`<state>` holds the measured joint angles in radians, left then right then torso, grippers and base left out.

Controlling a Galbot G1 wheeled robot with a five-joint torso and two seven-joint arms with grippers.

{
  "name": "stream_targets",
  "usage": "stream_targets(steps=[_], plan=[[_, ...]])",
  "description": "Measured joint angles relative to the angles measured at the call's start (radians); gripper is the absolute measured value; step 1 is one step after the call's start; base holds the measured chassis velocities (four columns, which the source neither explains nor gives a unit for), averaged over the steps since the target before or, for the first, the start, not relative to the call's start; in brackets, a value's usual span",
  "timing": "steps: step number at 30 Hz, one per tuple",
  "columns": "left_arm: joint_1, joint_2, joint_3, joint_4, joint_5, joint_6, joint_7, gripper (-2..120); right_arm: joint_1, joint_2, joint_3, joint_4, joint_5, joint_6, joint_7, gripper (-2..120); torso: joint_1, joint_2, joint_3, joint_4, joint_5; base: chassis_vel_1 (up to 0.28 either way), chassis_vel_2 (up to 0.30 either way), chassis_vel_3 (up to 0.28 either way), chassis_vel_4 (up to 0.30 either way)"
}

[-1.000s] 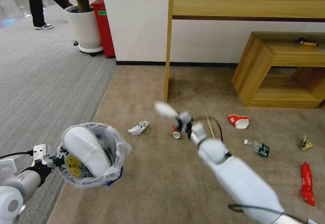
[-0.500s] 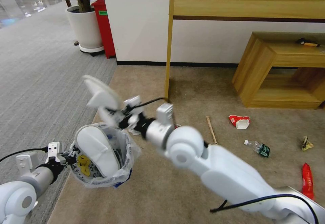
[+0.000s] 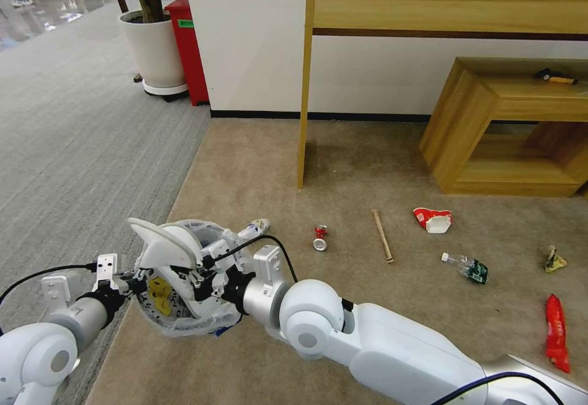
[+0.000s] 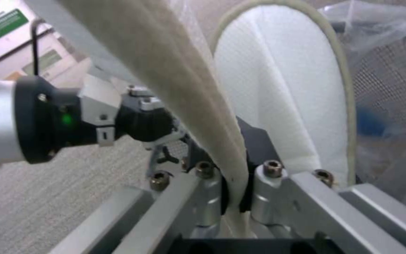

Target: Pick up the trash bin and place the garbage on the floor into it.

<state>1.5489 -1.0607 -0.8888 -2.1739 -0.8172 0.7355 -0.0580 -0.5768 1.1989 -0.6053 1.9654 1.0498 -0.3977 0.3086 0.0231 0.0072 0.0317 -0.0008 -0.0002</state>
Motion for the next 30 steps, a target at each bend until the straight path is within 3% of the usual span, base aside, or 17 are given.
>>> stream_targets(steps=[9, 19, 23, 26, 30], plan=[[0.000, 0.001, -0.009, 0.003, -0.003, 0.000, 0.000, 0, -0.009, -0.003, 0.004, 0.000, -0.015, 0.002, 0.009, 33, 0.000, 0.000, 0.000, 0.0000, 0.0000, 0.000, 0.000, 0.000, 0.000], [0.000, -0.004, -0.023, 0.022, -0.006, 0.000, 0.003, 0, -0.006, -0.047, 0.008, 0.062, -0.039, 0.003, 0.028, 75, 0.000, 0.000, 0.000, 0.0000, 0.0001, 0.000, 0.000, 0.000, 0.000], [-0.003, -0.007, -0.029, 0.031, -0.006, 0.000, 0.003, 0, -0.008, -0.054, 0.013, 0.070, -0.049, 0.002, 0.039, 83, 0.000, 0.000, 0.000, -0.0001, 0.0000, 0.000, 0.000, 0.000, 0.000], [0.002, -0.010, -0.045, 0.046, -0.005, 0.000, 0.015, 0, -0.015, -0.061, 0.058, 0.088, -0.074, 0.002, 0.050, 98, 0.000, 0.000, 0.000, 0.0000, 0.0002, 0.000, 0.000, 0.000, 0.000], [0.024, -0.016, -0.064, 0.061, 0.025, 0.000, 0.059, 0, -0.029, -0.096, 0.134, 0.109, -0.116, 0.002, 0.037, 100, 0.000, 0.000, 0.000, 0.0002, 0.0000, 0.000, 0.000, 0.000, 0.000]])
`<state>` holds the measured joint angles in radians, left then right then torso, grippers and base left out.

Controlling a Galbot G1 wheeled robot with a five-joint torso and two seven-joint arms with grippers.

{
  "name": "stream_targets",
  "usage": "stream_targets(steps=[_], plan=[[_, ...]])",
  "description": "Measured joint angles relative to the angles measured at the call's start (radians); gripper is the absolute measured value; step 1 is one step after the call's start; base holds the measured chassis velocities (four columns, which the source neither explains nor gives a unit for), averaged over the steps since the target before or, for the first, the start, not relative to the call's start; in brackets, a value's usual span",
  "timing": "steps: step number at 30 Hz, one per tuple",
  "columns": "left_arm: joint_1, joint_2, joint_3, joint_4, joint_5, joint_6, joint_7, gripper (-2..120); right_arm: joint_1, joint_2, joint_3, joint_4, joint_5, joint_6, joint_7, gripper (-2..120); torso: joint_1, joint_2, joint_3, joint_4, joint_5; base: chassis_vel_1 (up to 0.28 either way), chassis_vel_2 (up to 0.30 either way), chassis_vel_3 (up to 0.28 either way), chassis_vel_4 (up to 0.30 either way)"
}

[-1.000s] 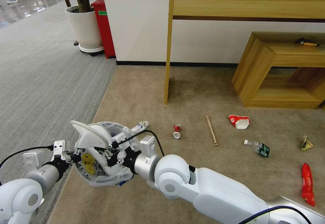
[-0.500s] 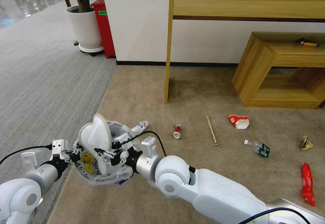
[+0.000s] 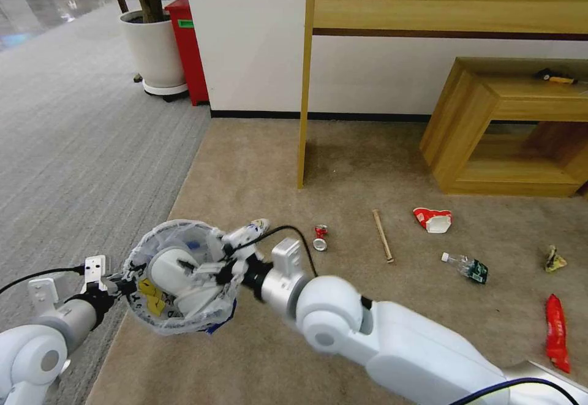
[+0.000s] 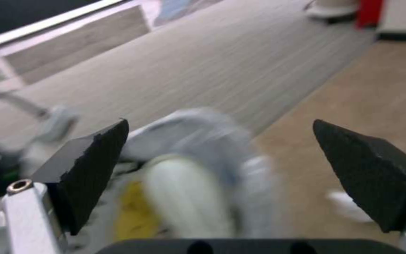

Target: Pick up the trash bin and place the garbage on the floor into it.

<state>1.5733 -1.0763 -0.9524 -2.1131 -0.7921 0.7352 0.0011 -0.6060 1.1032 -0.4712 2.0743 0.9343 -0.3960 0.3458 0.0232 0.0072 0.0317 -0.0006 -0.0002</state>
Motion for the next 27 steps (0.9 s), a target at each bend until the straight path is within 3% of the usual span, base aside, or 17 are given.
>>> stream_targets(steps=[5, 7, 9, 13, 18, 27], plan=[[0.019, -0.012, -0.014, 0.006, 0.010, 0.000, 0.015, 0, -0.041, -0.054, 0.097, 0.025, -0.054, 0.000, -0.035, 100, 0.000, 0.000, 0.000, -0.0002, 0.0001, 0.000, 0.000, 0.000, 0.000], [0.042, -0.017, -0.036, 0.006, 0.012, 0.000, 0.030, 0, -0.134, -0.111, 0.223, 0.040, -0.147, -0.002, -0.065, 100, 0.000, 0.000, 0.000, -0.0001, 0.0001, 0.000, 0.000, 0.000, 0.000], [0.049, -0.018, -0.041, 0.005, 0.012, 0.000, 0.033, 0, -0.162, -0.121, 0.249, 0.041, -0.176, -0.005, -0.068, 100, 0.000, 0.000, 0.000, -0.0001, 0.0003, 0.000, 0.000, 0.000, 0.000], [0.102, -0.035, -0.073, -0.014, 0.020, 0.000, 0.057, 0, -0.392, -0.182, 0.458, 0.071, -0.340, -0.009, -0.101, 100, 0.000, 0.000, 0.000, -0.0006, 0.0002, 0.000, 0.000, 0.000, 0.000], [0.111, -0.050, -0.092, -0.016, 0.022, 0.000, 0.061, 0, -0.492, -0.189, 0.561, 0.060, -0.413, 0.034, -0.125, 100, 0.000, 0.000, 0.000, -0.0002, 0.0000, 0.000, 0.000, 0.000, 0.000], [0.137, -0.057, -0.113, -0.034, 0.031, 0.000, 0.071, 0, -0.650, -0.114, 0.730, 0.051, -0.450, 0.031, -0.124, 100, 0.000, 0.000, 0.000, 0.0000, 0.0000, 0.000, 0.000, 0.000, 0.000]])
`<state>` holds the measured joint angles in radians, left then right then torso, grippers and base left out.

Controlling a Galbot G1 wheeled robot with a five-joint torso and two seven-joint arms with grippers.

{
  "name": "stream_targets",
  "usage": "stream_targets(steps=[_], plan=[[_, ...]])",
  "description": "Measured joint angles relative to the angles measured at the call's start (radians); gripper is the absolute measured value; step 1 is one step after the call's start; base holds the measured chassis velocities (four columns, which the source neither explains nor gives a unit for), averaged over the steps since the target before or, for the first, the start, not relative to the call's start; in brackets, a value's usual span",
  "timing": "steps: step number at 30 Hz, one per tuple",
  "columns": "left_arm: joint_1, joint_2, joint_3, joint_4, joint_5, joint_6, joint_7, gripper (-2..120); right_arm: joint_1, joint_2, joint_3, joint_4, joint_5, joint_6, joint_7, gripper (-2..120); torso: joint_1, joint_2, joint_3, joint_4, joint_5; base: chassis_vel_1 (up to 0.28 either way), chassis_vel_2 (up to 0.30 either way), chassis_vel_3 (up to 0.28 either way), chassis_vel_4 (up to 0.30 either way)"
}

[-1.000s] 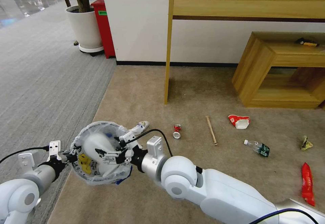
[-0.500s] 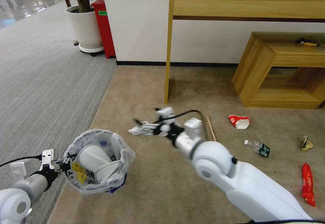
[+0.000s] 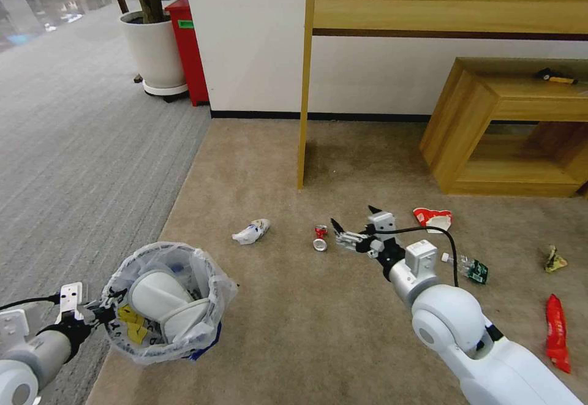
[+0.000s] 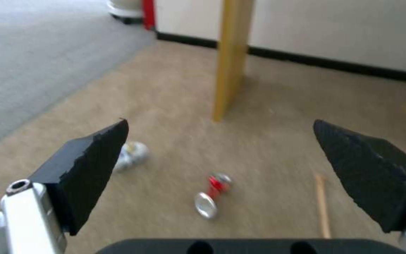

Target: Pick up the trash bin and place the garbage on the floor into it.

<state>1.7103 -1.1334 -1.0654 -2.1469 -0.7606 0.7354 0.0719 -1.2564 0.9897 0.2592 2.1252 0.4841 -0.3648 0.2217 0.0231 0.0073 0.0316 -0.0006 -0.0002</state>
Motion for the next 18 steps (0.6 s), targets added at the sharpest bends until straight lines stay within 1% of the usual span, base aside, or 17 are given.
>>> stream_targets(steps=[3, 6, 10, 14, 15, 18], plan=[[0.010, -0.002, -0.005, -0.009, 0.001, 0.000, 0.003, 0, -0.064, 0.020, 0.041, 0.008, -0.031, 0.013, -0.010, 100, 0.000, 0.000, 0.000, -0.0005, 0.0000, 0.000, 0.000, 0.000, 0.000], [0.016, -0.001, -0.009, -0.015, 0.001, 0.000, 0.005, 0, -0.132, 0.042, 0.085, 0.022, -0.081, 0.031, -0.031, 100, 0.000, 0.000, 0.000, -0.0001, -0.0001, 0.000, 0.000, 0.000, 0.000], [0.016, 0.005, -0.014, -0.016, -0.001, 0.000, 0.005, 0, -0.178, 0.063, 0.110, 0.034, -0.111, 0.045, -0.042, 100, 0.000, 0.000, 0.000, 0.0000, -0.0001, 0.000, 0.000, 0.000, 0.000], [0.014, 0.007, -0.015, -0.017, -0.002, 0.000, 0.005, 0, -0.203, 0.074, 0.120, 0.046, -0.112, 0.044, -0.041, 100, 0.000, 0.000, 0.000, -0.0001, 0.0000, 0.000, 0.000, 0.000, 0.000], [0.008, 0.008, -0.018, -0.016, -0.002, 0.000, 0.005, 0, -0.234, 0.082, 0.137, 0.062, -0.112, 0.039, -0.036, 100, 0.000, 0.000, 0.000, -0.0002, -0.0001, 0.000, 0.000, 0.000, 0.000], [0.003, 0.009, -0.019, -0.014, -0.003, 0.000, 0.003, 0, -0.262, 0.085, 0.161, 0.067, -0.125, 0.044, -0.042, 100, 0.000, 0.000, 0.000, -0.0001, -0.0001, 0.014, -0.032, -0.016, 0.036]])
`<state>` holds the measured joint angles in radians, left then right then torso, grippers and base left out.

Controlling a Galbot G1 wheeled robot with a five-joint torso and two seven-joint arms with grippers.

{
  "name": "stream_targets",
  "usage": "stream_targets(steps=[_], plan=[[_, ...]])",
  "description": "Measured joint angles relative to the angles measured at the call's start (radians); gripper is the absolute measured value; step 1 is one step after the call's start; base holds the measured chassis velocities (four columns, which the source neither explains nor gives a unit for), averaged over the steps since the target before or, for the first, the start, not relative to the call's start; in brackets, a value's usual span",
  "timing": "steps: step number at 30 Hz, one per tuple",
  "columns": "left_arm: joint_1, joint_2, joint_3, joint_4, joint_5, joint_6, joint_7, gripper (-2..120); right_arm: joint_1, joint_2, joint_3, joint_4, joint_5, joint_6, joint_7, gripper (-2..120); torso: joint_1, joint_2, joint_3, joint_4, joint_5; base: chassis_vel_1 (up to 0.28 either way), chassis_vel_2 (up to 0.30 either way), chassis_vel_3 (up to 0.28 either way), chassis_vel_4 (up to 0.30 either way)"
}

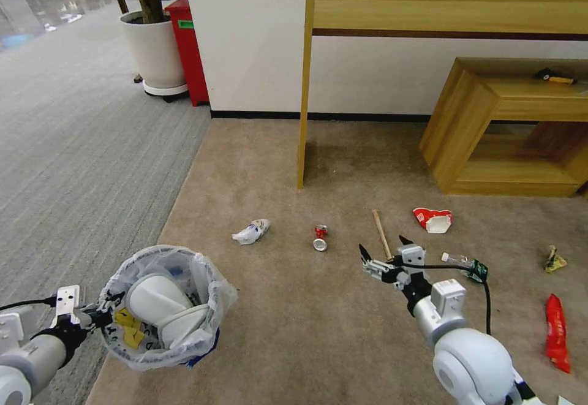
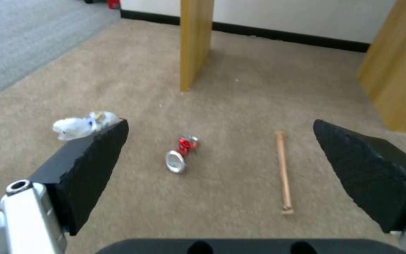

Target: Pick up the trash bin and place the garbage on the floor into it.

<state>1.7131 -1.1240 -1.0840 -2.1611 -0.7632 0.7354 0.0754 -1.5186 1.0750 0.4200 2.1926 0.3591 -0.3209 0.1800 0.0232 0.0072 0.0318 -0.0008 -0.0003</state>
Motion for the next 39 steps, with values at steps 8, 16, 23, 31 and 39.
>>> stream_targets(steps=[8, 16, 23, 31, 39], plan=[[-0.004, -0.001, 0.008, -0.007, 0.000, 0.000, -0.001, 0, -0.033, 0.011, 0.037, 0.001, -0.013, 0.020, -0.016, 100, 0.000, 0.000, 0.000, 0.0000, -0.0004, 0.106, -0.163, -0.115, 0.168], [-0.001, -0.001, 0.005, -0.012, 0.000, 0.000, -0.003, 0, -0.045, 0.020, 0.039, -0.010, -0.044, 0.028, -0.026, 100, 0.000, 0.000, 0.000, 0.0001, 0.0003, 0.048, -0.268, -0.043, 0.267], [-0.001, -0.007, -0.038, 0.037, -0.013, 0.000, -0.020, 0, -0.052, 0.022, 0.042, -0.012, -0.051, 0.036, -0.026, 100, 0.000, 0.000, 0.000, 0.0000, -0.0002, -0.180, -0.193, 0.185, 0.197], [0.055, -0.036, -0.128, 0.080, -0.026, 0.000, 0.025, 0, -0.056, 0.030, 0.059, -0.016, -0.060, 0.052, -0.026, 100, 0.000, 0.000, 0.000, 0.0001, -0.0002, -0.269, -0.317, 0.276, 0.308], [0.107, -0.042, -0.180, 0.104, -0.023, 0.000, 0.084, 0, -0.085, 0.047, 0.088, -0.017, -0.086, 0.078, -0.045, 100, 0.000, 0.000, 0.000, 0.0001, 0.0003, -0.328, -0.386, 0.331, 0.397]])
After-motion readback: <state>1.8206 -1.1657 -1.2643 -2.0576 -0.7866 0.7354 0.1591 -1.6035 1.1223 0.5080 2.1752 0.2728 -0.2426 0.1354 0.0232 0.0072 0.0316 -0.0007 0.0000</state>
